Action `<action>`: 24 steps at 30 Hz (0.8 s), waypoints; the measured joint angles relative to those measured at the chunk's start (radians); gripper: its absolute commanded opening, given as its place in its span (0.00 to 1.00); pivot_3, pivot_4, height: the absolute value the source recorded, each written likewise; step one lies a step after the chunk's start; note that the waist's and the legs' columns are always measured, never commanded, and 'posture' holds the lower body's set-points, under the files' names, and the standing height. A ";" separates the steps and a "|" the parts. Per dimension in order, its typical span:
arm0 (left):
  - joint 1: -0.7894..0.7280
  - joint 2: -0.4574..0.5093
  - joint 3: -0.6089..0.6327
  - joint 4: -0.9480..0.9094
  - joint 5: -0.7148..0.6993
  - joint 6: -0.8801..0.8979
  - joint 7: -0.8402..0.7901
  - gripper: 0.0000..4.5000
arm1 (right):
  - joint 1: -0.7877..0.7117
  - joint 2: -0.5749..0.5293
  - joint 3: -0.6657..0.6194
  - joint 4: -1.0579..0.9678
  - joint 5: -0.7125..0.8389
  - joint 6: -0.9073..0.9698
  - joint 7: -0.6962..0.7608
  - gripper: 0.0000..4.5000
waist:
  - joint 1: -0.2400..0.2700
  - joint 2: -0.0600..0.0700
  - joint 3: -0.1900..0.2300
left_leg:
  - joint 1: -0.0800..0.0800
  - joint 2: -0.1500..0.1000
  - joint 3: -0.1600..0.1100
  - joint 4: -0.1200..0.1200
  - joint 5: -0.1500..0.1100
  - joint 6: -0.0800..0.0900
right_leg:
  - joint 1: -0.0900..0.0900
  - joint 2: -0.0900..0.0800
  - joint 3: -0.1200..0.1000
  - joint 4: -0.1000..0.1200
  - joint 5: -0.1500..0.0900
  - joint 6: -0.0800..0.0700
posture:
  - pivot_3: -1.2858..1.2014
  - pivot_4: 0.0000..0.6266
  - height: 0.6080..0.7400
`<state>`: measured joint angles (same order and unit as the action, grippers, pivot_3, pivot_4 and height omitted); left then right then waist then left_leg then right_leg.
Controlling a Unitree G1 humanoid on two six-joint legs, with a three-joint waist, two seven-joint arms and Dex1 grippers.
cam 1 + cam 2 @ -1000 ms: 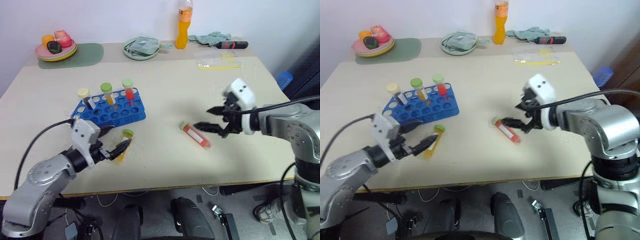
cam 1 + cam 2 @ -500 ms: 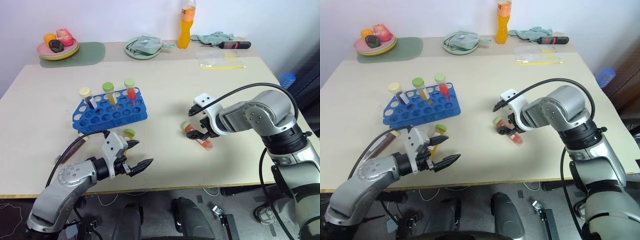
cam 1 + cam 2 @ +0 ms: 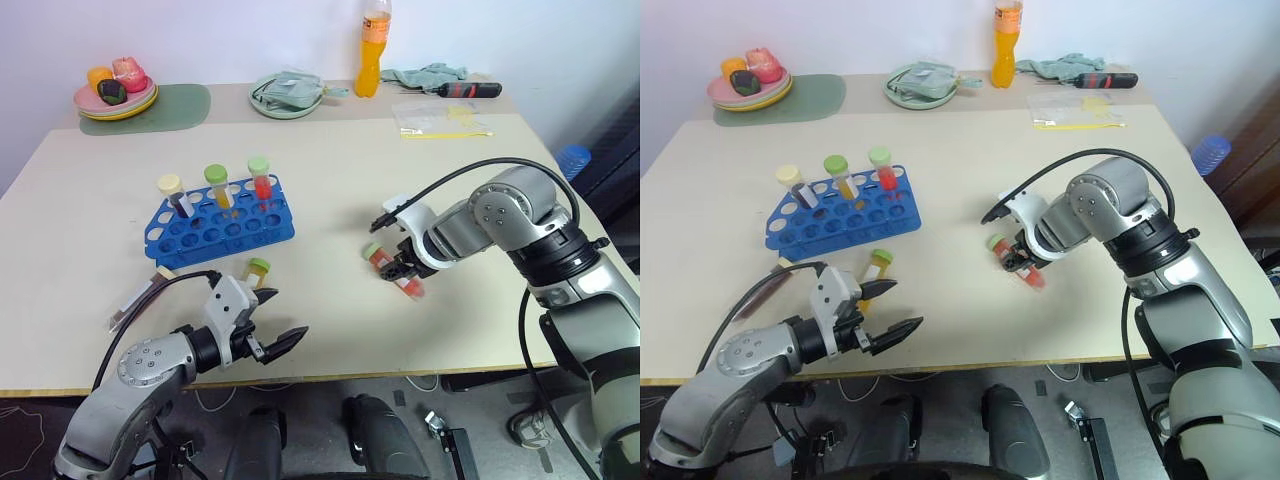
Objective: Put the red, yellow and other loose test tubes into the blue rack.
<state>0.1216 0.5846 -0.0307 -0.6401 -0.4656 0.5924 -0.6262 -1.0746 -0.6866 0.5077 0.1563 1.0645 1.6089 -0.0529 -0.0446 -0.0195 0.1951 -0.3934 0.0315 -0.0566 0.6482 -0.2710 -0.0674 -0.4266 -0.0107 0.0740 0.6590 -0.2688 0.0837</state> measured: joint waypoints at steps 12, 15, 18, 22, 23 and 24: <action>0.037 -0.036 0.079 0.010 0.004 -0.040 0.045 1.00 | 0.180 -0.022 -0.158 -0.462 -0.175 -0.437 0.224 0.19 | 0.001 0.000 0.000 | -0.001 0.000 -0.001 0.000 -0.001 0.002 | 0.000 0.000 -0.001 -0.002 0.000 0.001 | 0.52 0.24 1.00; 0.022 -0.109 0.178 0.065 0.018 -0.096 0.132 1.00 | 0.296 0.114 -0.205 -0.492 -0.320 -0.792 0.351 0.19 | -0.003 -0.001 0.000 | 0.000 0.001 0.000 0.000 -0.001 0.002 | 0.001 0.001 -0.001 -0.002 0.000 0.001 | 0.52 0.24 1.00; -0.011 -0.142 0.246 0.127 0.066 -0.157 0.211 1.00 | 0.327 0.352 -0.212 -0.393 -0.406 -1.013 0.370 0.19 | -0.009 0.000 0.000 | 0.001 0.001 0.000 0.000 -0.001 0.002 | 0.001 0.001 -0.001 0.001 0.000 0.000 | 0.52 0.24 1.00; 0.004 -0.157 0.279 0.173 0.117 -0.226 0.253 1.00 | 0.316 0.608 -0.193 -0.146 -0.587 -1.302 0.363 0.19 | -0.004 -0.001 -0.001 | 0.001 0.001 0.001 0.000 -0.001 0.002 | 0.000 -0.001 -0.001 0.002 0.000 0.000 | 0.52 0.24 1.00; 0.012 -0.159 0.290 0.178 0.124 -0.240 0.257 1.00 | 0.310 0.663 -0.182 -0.081 -0.625 -1.360 0.367 0.19 | -0.004 -0.001 -0.001 | 0.001 0.001 0.001 -0.001 -0.001 0.002 | 0.000 0.000 -0.001 0.002 0.000 0.000 | 0.52 0.24 1.00; 0.017 -0.159 0.295 0.181 0.128 -0.255 0.258 1.00 | 0.303 0.707 -0.171 -0.020 -0.659 -1.404 0.367 0.19 | -0.003 -0.001 0.000 | 0.001 0.001 0.000 -0.001 -0.001 0.002 | 0.000 0.000 -0.001 0.002 0.000 0.000 | 0.52 0.24 1.00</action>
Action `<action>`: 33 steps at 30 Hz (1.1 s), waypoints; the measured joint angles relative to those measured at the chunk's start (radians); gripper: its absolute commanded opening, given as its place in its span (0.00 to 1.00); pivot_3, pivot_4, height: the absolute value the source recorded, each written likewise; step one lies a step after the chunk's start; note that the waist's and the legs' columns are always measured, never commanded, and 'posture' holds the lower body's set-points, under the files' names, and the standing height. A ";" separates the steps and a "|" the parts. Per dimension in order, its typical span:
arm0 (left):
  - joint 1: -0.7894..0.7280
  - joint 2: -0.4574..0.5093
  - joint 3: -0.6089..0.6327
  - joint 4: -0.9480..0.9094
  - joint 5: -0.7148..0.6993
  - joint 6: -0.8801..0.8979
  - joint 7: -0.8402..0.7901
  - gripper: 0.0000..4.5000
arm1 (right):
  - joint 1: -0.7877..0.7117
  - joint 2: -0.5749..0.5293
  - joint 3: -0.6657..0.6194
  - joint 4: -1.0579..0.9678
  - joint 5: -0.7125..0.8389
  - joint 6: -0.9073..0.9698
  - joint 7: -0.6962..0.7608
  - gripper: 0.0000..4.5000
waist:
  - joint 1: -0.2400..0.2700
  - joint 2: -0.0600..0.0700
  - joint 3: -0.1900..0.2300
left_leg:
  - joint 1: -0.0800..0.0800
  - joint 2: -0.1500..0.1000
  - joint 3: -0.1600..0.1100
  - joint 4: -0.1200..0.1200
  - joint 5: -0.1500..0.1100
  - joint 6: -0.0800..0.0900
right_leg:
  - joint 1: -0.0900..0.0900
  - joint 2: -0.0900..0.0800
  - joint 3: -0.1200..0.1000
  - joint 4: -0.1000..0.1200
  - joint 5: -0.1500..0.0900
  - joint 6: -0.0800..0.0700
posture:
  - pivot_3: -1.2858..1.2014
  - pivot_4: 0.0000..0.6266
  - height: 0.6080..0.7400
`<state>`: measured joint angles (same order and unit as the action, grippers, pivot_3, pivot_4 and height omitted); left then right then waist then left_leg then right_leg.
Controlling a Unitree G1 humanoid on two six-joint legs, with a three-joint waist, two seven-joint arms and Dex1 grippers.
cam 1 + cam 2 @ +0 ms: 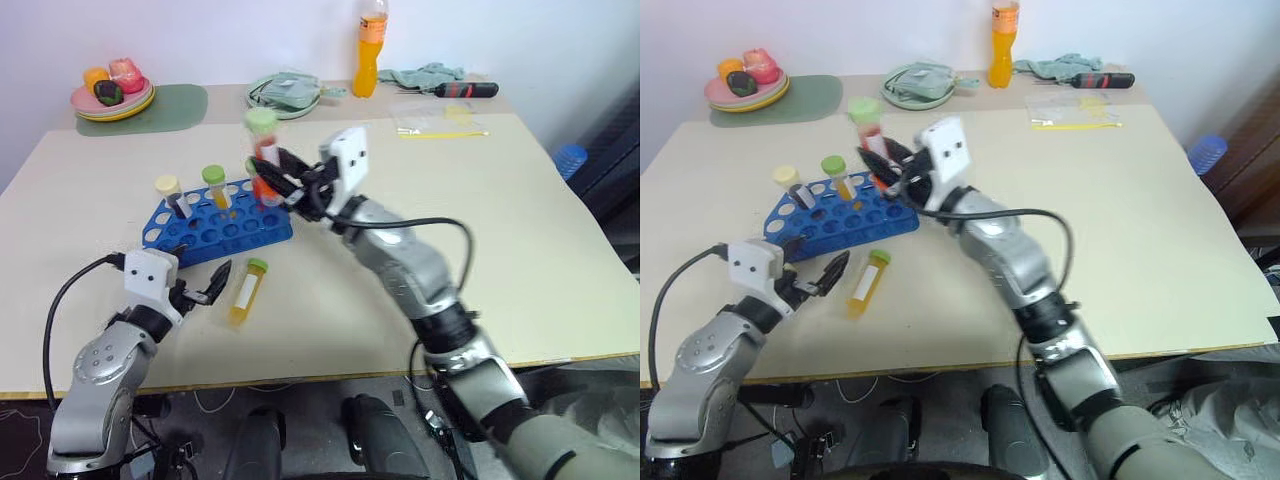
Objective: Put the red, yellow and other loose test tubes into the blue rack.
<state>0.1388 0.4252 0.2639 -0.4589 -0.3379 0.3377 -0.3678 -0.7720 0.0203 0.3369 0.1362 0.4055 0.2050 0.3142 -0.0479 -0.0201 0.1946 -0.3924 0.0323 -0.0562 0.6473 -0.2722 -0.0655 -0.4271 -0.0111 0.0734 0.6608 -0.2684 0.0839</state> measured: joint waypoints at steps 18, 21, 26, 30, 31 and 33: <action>0.041 -0.013 0.040 -0.023 0.002 -0.079 0.004 1.00 | -0.048 0.110 -0.113 0.499 -0.210 -0.264 0.007 0.19 | -0.001 0.000 0.000 | 0.000 0.000 0.000 0.000 0.000 -0.001 | 0.000 0.000 0.000 0.001 0.000 0.000 | 0.52 0.24 1.00; 0.041 -0.012 0.039 -0.023 -0.001 -0.074 0.001 1.00 | -0.055 0.111 -0.115 0.515 -0.226 -0.277 0.009 0.19 | -0.001 0.000 0.000 | 0.000 0.000 0.000 0.000 0.000 -0.001 | 0.000 0.000 0.000 0.002 0.000 0.000 | 0.52 0.24 1.00; 0.042 -0.012 0.022 -0.041 -0.006 -0.048 -0.007 1.00 | -0.063 0.112 -0.117 0.546 -0.236 -0.301 0.017 0.19 | 0.001 0.000 0.000 | 0.001 0.000 0.000 0.000 0.000 -0.001 | 0.000 -0.001 0.000 0.002 0.000 0.000 | 0.52 0.24 1.00; 0.042 -0.012 0.019 -0.058 -0.011 -0.037 -0.015 1.00 | -0.089 0.117 -0.121 0.592 -0.236 -0.316 0.025 0.19 | 0.000 0.000 0.000 | 0.001 0.000 0.000 0.001 0.000 -0.001 | 0.000 -0.001 0.000 0.002 0.000 0.000 | 0.52 0.24 1.00; 0.042 -0.012 0.016 -0.058 -0.011 -0.036 -0.017 1.00 | -0.092 0.118 -0.125 0.603 -0.236 -0.320 0.027 0.19 | 0.000 0.000 0.000 | 0.001 0.000 0.000 0.001 0.000 -0.001 | 0.000 -0.001 0.000 0.002 0.000 0.000 | 0.52 0.24 1.00; 0.042 -0.013 0.014 -0.062 -0.012 -0.029 -0.018 1.00 | -0.098 0.119 -0.127 0.617 -0.237 -0.325 0.028 0.19 | 0.000 0.000 0.000 | 0.001 0.000 0.000 0.001 0.000 -0.001 | 0.000 -0.001 0.000 0.002 0.000 0.000 | 0.52 0.24 1.00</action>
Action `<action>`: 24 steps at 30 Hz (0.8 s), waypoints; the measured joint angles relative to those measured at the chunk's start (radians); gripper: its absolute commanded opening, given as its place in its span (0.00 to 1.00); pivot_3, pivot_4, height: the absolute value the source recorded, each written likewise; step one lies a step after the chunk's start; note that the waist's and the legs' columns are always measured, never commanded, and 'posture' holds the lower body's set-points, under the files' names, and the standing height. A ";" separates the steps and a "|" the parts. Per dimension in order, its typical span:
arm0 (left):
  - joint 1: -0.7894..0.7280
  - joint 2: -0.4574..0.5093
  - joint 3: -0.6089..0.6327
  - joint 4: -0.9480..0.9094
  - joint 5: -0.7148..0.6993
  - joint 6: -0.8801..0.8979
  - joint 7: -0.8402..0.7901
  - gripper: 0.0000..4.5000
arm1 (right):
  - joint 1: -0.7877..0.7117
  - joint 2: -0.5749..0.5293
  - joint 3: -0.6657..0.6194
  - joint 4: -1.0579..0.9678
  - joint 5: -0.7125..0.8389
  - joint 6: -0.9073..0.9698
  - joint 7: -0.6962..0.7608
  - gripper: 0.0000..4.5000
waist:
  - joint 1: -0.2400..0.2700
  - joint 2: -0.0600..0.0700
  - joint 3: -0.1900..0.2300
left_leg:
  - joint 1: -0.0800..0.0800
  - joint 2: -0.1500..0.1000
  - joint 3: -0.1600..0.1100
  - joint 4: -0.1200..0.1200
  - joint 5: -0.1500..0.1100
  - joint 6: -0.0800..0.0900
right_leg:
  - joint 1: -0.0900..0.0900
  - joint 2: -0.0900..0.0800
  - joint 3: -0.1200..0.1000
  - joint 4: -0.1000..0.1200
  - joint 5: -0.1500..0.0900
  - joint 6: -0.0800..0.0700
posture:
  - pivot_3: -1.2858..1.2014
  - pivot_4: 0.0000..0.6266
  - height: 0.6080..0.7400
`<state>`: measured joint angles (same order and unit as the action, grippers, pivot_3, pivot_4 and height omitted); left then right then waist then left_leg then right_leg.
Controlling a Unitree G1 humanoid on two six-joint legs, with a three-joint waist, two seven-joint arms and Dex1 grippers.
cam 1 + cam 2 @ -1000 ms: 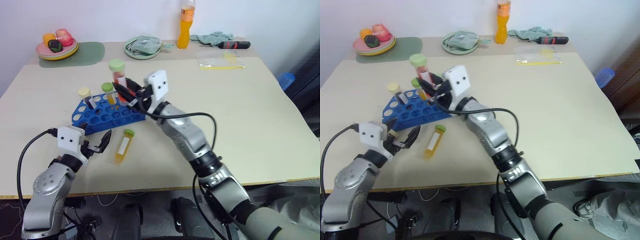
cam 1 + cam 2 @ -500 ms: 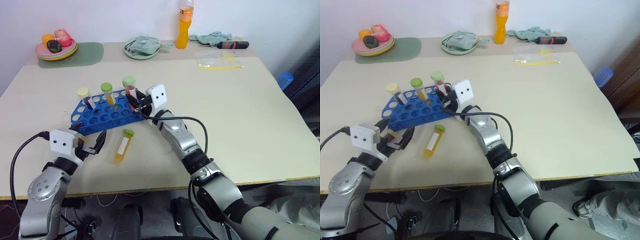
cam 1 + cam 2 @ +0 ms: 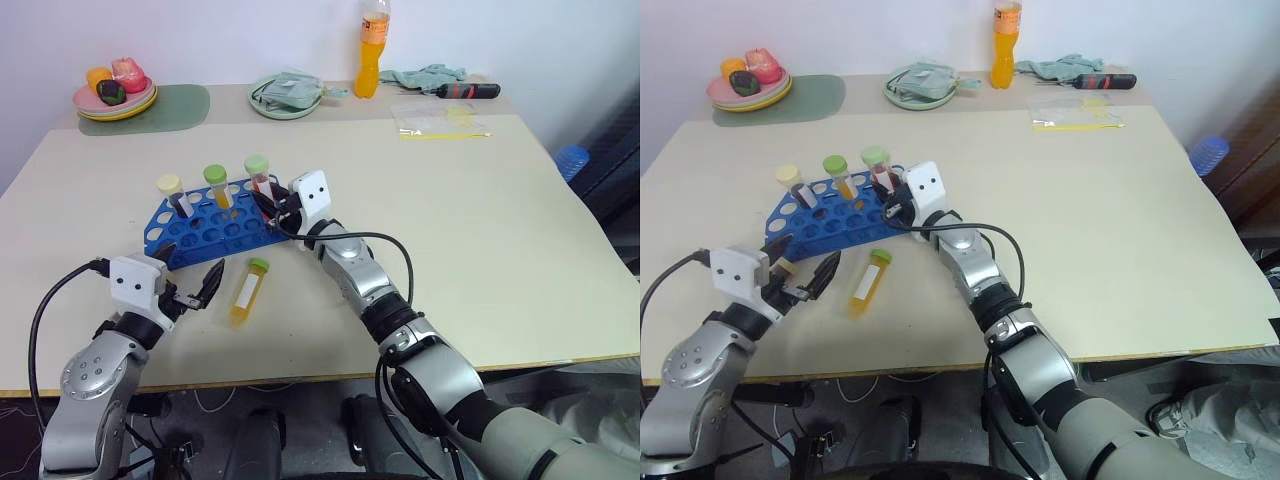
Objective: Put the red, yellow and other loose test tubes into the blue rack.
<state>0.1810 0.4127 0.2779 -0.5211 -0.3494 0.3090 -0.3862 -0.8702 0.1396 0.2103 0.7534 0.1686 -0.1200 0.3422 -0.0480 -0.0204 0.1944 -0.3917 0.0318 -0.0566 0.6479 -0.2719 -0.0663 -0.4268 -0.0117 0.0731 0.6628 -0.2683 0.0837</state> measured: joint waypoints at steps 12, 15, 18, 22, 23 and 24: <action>0.030 -0.004 -0.012 -0.017 -0.007 0.001 -0.022 1.00 | -0.014 0.004 -0.020 0.046 0.004 -0.034 0.026 0.48 | 0.000 0.000 0.000 | 0.000 0.000 0.000 0.000 0.000 0.000 | 0.000 0.000 0.000 0.001 0.000 0.000 | 0.52 0.24 1.00; 0.036 -0.008 -0.016 -0.008 -0.003 -0.013 -0.024 1.00 | -0.014 0.004 -0.028 0.046 0.011 -0.034 0.046 0.82 | 0.000 0.000 0.000 | 0.000 0.000 0.000 0.000 0.000 0.000 | 0.000 0.000 0.000 0.000 0.000 0.000 | 0.52 0.24 1.00; 0.036 -0.011 -0.019 -0.001 -0.001 -0.019 -0.025 1.00 | -0.014 0.004 -0.032 0.045 0.011 -0.040 0.047 0.99 | 0.000 0.000 0.000 | 0.000 0.000 0.000 0.000 0.000 0.000 | 0.000 0.000 0.000 0.000 0.000 0.000 | 0.52 0.24 1.00; 0.029 -0.012 -0.020 0.002 0.000 -0.009 -0.016 1.00 | -0.012 0.004 -0.030 -0.007 0.010 -0.057 0.061 0.99 | -0.001 0.000 0.000 | 0.000 0.000 0.000 0.000 0.000 0.000 | 0.000 0.000 0.000 0.001 0.000 0.000 | 0.52 0.24 1.00; 0.023 -0.011 -0.020 0.000 0.000 -0.001 -0.011 1.00 | -0.012 0.004 -0.029 -0.026 0.010 -0.063 0.066 0.99 | -0.001 0.000 0.000 | 0.000 0.000 0.000 0.000 0.000 0.000 | 0.000 0.000 0.000 0.001 0.000 0.000 | 0.52 0.24 1.00; 0.012 -0.010 -0.022 -0.007 0.001 0.021 -0.002 1.00 | -0.009 0.003 -0.027 -0.050 0.010 -0.063 0.070 0.99 | -0.001 0.000 0.000 | 0.000 0.000 0.000 0.000 0.000 0.000 | 0.000 0.000 0.000 0.001 0.000 0.000 | 0.52 0.24 1.00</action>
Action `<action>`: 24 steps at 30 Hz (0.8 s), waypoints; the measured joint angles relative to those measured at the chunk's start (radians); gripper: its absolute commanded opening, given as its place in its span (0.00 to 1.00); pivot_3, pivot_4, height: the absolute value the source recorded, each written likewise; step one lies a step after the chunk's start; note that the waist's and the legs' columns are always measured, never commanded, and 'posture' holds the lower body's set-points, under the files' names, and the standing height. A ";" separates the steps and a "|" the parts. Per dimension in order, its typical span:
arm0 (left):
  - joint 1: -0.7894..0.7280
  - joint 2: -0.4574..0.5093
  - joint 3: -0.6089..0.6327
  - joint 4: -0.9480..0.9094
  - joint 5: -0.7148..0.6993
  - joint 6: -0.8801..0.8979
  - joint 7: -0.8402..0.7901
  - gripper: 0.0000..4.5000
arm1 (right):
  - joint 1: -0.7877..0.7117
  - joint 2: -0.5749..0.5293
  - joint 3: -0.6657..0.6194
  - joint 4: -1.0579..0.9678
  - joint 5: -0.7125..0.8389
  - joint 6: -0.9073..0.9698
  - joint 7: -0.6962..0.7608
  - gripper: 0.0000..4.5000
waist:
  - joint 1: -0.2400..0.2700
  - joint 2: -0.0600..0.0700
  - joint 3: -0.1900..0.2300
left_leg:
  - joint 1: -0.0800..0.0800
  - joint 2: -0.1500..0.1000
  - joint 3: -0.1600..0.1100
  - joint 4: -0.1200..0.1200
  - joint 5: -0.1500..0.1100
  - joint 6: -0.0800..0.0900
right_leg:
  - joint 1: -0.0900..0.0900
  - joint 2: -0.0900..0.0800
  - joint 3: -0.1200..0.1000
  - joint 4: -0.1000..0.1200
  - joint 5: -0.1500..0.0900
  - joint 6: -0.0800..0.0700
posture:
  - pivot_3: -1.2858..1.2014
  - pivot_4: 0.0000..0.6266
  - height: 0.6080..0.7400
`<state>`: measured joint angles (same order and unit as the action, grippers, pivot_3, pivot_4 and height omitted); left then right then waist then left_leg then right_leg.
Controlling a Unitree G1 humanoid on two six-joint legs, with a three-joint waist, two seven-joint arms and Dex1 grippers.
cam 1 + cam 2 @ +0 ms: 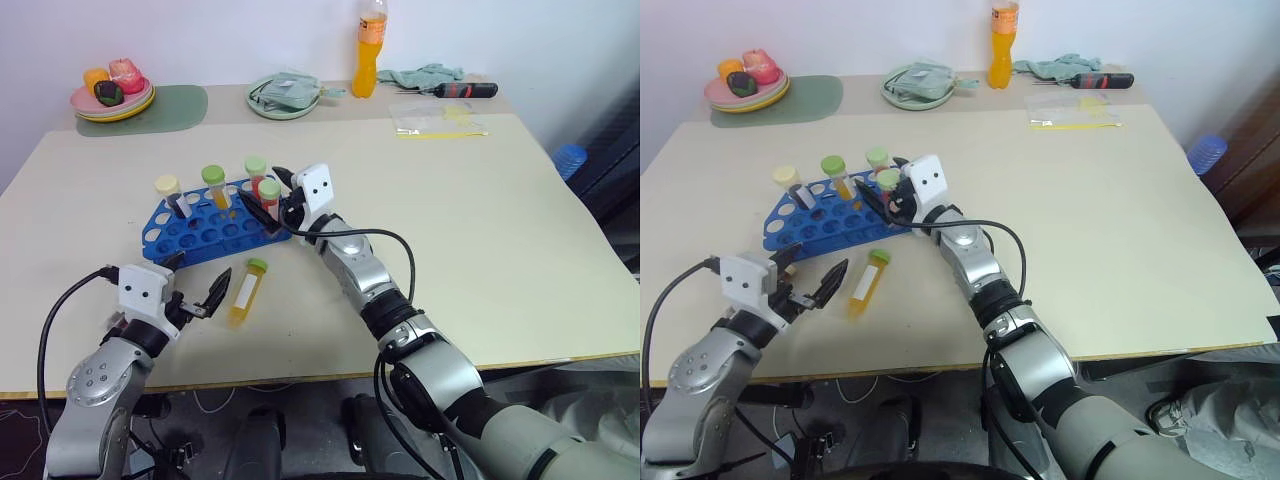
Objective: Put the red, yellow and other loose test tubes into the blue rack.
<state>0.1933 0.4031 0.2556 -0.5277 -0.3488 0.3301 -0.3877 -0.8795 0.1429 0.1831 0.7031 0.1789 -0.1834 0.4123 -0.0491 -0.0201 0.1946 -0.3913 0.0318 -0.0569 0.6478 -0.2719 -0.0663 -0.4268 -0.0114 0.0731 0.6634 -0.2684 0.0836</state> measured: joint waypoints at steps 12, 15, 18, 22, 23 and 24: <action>-0.521 0.081 -0.088 -0.285 -0.195 1.129 0.211 1.00 | 0.207 -0.325 -0.019 -0.518 0.040 0.212 0.240 0.99 | 0.000 -0.001 0.000 | 0.000 -0.001 -0.003 0.001 0.000 0.000 | 0.002 0.000 -0.001 0.000 0.000 0.001 | 0.52 0.24 1.00; -0.558 0.222 -0.170 -0.227 -0.337 1.262 0.273 1.00 | 0.219 -0.458 -0.033 -0.623 0.093 0.296 0.372 0.99 | -0.024 0.001 0.000 | 0.002 0.000 -0.003 -0.001 0.000 0.000 | 0.002 0.002 0.000 0.001 0.000 0.000 | 0.52 0.24 1.00; -0.598 0.283 -0.219 -0.135 -0.533 1.276 0.385 1.00 | 0.253 -0.598 -0.035 -0.744 0.186 0.412 0.536 0.99 | -0.018 0.001 0.001 | 0.001 0.000 -0.005 -0.001 0.000 0.000 | 0.001 0.001 -0.002 0.001 -0.001 -0.001 | 0.52 0.24 1.00; -0.672 0.298 -0.252 -0.032 -0.759 1.276 0.604 1.00 | 0.269 -0.723 -0.027 -0.910 0.310 0.556 0.696 0.99 | -0.012 0.000 0.001 | 0.001 -0.001 -0.004 0.001 0.000 0.000 | 0.002 -0.001 -0.001 0.001 0.000 0.000 | 0.52 0.24 1.00; -0.674 0.297 -0.254 -0.001 -0.801 1.276 0.662 1.00 | 0.272 -0.737 -0.032 -0.935 0.330 0.581 0.710 0.99 | -0.012 0.000 0.001 | 0.001 -0.001 -0.004 0.001 0.000 0.000 | 0.002 -0.001 -0.001 0.001 -0.001 0.000 | 0.52 0.24 1.00; -0.677 0.294 -0.259 0.030 -0.843 1.276 0.717 1.00 | 0.276 -0.747 -0.033 -0.952 0.347 0.600 0.719 0.99 | -0.011 0.000 0.001 | 0.001 -0.001 -0.004 0.001 0.000 0.000 | 0.002 0.000 -0.002 0.001 -0.001 0.000 | 0.52 0.24 1.00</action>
<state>-0.4832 0.6969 -0.0034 -0.4978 -1.1915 1.6061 0.3295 -0.6036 -0.6043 0.1504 -0.2492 0.5261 0.4166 1.1317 -0.0605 -0.0198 0.1957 -0.3904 0.0309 -0.0612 0.6492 -0.2719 -0.0663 -0.4243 -0.0118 0.0716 0.6640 -0.2689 0.0834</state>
